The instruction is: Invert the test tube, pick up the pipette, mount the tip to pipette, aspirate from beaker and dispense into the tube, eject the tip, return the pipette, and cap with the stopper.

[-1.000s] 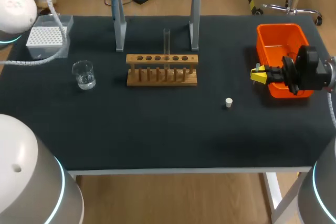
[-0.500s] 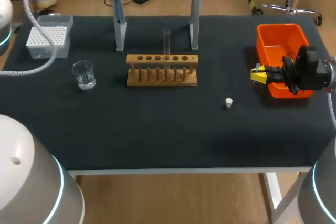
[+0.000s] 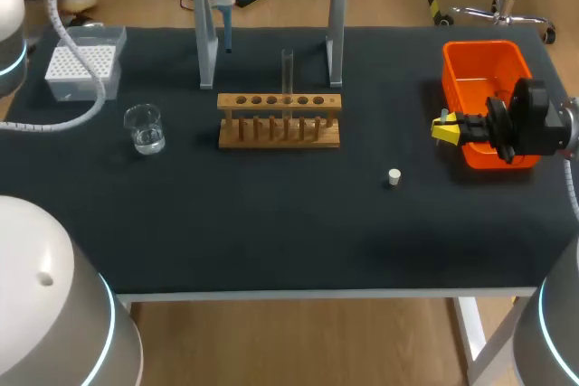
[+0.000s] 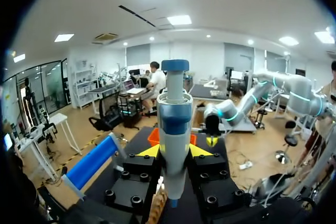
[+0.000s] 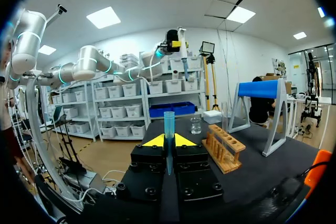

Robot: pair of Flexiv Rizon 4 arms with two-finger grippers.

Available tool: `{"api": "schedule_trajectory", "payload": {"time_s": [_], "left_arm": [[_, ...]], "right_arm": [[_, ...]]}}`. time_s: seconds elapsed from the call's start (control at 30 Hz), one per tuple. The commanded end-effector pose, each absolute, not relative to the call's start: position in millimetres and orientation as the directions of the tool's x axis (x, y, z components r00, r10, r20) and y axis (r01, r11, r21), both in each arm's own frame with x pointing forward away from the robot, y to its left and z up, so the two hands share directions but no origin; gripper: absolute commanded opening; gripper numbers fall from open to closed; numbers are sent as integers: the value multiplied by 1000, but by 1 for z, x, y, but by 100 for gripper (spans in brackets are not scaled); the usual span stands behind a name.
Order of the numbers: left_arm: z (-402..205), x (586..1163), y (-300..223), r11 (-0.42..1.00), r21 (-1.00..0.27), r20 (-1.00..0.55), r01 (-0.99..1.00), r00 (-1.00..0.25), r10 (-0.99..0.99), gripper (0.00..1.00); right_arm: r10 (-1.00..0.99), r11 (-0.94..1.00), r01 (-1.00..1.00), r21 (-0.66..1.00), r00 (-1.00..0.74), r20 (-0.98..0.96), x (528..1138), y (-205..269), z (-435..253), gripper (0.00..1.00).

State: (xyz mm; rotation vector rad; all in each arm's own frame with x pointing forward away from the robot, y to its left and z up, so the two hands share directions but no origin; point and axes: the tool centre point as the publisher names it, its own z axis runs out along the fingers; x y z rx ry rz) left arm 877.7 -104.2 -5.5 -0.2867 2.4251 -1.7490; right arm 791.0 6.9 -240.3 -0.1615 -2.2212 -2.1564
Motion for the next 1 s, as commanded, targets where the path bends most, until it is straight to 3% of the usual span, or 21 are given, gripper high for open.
{"api": "schedule_trajectory", "payload": {"time_s": [0.03,0.63,1.0], "left_arm": [[-2,870,-114,299,-951,4,-74,-974,-226,0],[4,830,-146,256,-961,55,-102,-981,-184,0],[-32,822,-154,258,-957,75,-132,-972,-221,0]], "right_arm": [[44,27,103,994,-994,102,791,6,-241,0],[44,27,103,994,-994,102,791,6,-241,0],[44,27,103,994,-994,102,791,6,-241,0]]}}
